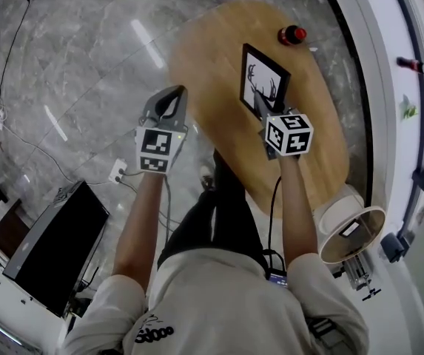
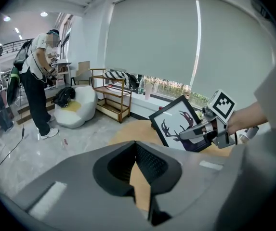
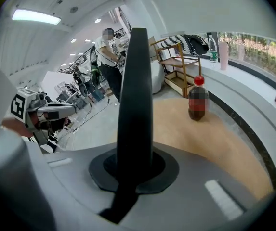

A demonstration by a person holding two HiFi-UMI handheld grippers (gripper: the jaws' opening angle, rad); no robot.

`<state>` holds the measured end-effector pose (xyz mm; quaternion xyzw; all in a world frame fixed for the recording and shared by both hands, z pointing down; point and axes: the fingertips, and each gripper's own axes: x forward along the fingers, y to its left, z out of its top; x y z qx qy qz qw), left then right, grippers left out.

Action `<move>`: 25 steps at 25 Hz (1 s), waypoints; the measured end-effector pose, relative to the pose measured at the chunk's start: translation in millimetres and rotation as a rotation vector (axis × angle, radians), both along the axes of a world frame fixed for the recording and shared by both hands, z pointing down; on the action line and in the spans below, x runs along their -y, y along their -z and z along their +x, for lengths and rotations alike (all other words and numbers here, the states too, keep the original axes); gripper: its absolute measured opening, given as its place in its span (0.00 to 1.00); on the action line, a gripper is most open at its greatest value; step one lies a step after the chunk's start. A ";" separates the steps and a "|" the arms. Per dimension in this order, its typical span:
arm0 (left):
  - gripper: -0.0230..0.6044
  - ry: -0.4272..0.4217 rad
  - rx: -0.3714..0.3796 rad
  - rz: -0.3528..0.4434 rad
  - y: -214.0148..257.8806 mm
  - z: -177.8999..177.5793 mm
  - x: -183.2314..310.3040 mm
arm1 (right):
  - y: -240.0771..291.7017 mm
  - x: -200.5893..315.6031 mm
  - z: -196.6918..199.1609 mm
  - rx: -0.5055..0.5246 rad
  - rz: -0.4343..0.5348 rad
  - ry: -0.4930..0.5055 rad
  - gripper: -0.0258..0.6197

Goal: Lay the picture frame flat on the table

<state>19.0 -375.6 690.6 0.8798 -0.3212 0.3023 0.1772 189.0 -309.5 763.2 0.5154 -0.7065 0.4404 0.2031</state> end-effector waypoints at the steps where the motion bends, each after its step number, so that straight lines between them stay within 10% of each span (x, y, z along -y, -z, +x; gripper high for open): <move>1: 0.05 0.003 0.000 -0.005 -3.4 1.9 -0.8 | -5.6 -0.8 -0.8 0.018 -0.009 -0.007 0.06; 25: 0.05 -0.011 0.001 -0.045 -22.0 17.2 -23.2 | -93.4 -28.0 -27.1 0.200 -0.263 -0.005 0.07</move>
